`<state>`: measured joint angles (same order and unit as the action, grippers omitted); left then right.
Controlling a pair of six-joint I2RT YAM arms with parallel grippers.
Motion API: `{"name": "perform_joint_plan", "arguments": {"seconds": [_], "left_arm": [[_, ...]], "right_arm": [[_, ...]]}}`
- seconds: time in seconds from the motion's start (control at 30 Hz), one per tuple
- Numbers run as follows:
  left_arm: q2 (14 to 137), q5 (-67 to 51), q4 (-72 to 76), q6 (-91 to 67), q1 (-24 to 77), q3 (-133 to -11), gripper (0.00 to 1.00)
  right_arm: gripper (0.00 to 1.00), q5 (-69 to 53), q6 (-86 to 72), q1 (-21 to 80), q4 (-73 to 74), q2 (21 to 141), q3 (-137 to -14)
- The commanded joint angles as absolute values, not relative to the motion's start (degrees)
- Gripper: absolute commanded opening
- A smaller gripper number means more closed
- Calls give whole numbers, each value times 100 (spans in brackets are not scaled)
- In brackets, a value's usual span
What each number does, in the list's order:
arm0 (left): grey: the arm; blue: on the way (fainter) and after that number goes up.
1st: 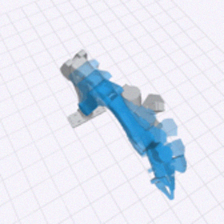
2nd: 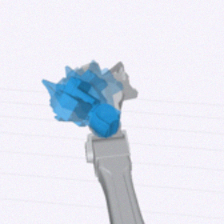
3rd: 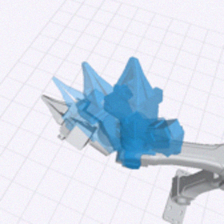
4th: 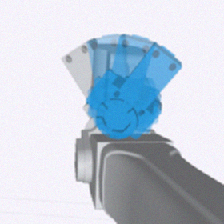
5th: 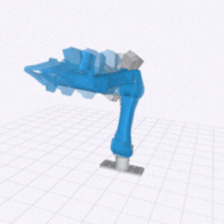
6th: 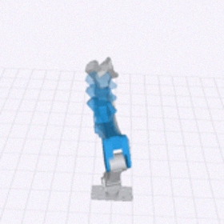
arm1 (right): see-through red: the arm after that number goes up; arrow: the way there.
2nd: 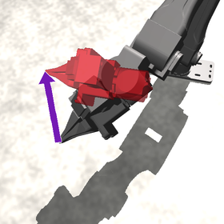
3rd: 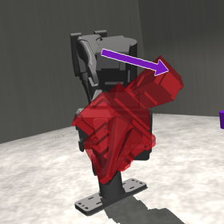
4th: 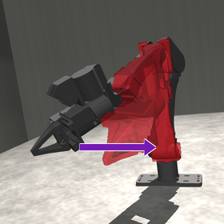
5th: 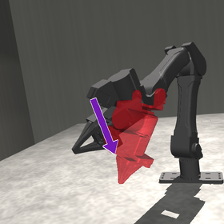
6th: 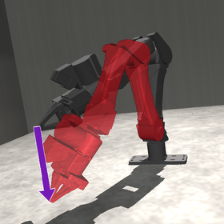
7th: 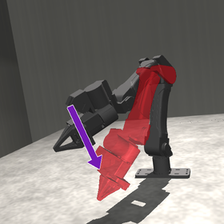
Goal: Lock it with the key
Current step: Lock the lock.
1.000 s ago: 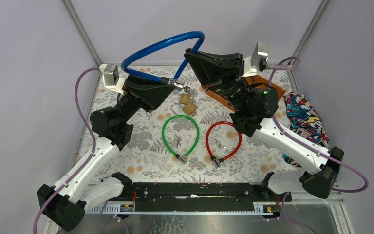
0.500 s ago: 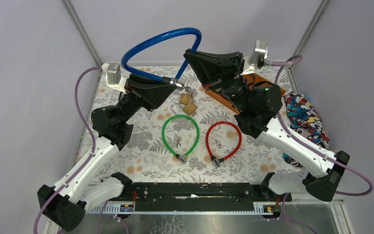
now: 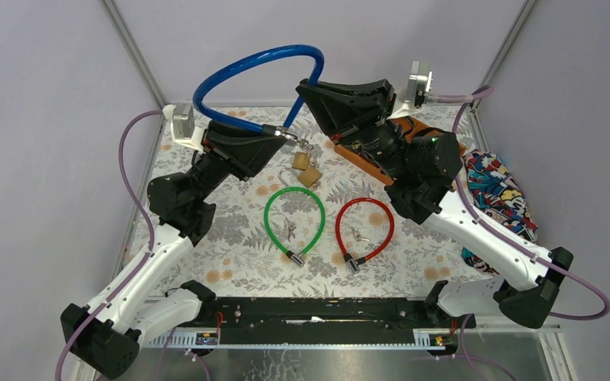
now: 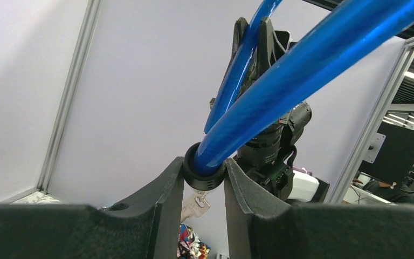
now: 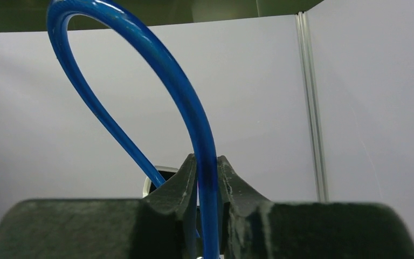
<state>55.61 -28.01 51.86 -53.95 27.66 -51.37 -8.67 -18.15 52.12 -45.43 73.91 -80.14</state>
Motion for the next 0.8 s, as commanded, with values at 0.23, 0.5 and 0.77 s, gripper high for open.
{"name": "perform_joint_plan", "arguments": {"seconds": [0.23, 0.5, 0.77], "left_arm": [[5335, -2271, 5844, -5135, 2707, -5187, 0], [5270, -2377, 5810, -4885, 2698, -5127, 0], [5159, -2474, 6012, -4469, 2661, -5002, 0]], "right_arm": [[46, -1417, -1405, 5361, -3110, 7339, -8232], [69, -1511, -1239, 5361, -2388, 7226, -8484], [100, -862, -1917, 5290, 1473, 7235, -10524]]}}
